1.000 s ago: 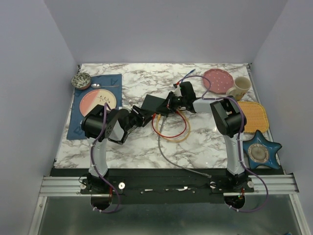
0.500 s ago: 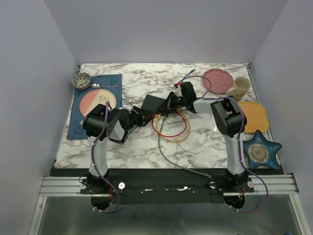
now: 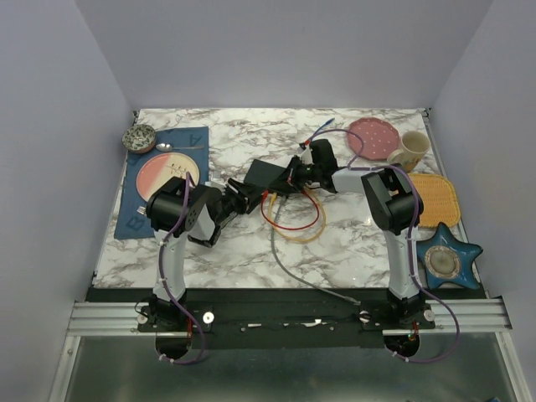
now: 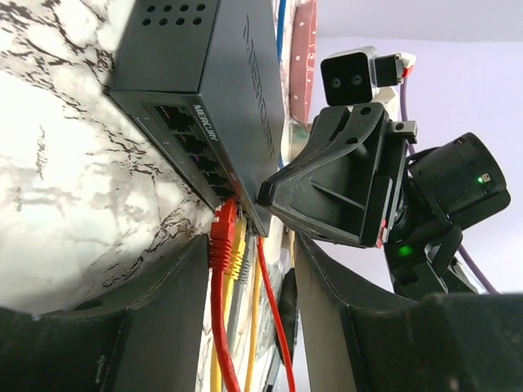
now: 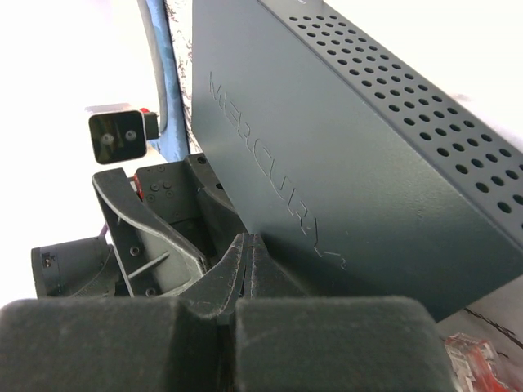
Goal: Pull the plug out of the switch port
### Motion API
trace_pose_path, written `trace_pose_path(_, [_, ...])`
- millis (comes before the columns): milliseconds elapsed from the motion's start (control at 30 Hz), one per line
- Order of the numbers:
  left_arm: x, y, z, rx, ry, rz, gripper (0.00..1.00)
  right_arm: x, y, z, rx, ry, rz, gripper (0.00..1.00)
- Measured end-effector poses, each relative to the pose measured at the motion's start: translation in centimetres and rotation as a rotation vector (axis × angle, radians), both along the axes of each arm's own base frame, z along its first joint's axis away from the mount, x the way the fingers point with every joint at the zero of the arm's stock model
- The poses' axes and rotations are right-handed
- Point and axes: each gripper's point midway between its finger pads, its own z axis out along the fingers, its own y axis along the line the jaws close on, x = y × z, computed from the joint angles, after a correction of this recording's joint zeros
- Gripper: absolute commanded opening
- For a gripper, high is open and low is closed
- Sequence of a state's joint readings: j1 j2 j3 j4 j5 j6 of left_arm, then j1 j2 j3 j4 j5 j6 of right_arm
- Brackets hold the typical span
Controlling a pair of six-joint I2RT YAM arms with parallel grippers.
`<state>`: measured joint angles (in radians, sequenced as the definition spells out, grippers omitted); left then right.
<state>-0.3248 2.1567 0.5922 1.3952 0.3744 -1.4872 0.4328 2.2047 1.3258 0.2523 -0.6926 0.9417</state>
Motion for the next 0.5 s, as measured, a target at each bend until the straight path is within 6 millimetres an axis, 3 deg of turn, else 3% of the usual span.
trace_pose_path(500, [-1.4, 2.1, -1.0, 0.189, 0.037, 0.066, 0.57, 0.2, -0.3, -0.1, -0.022, -0.023, -0.005, 0.01])
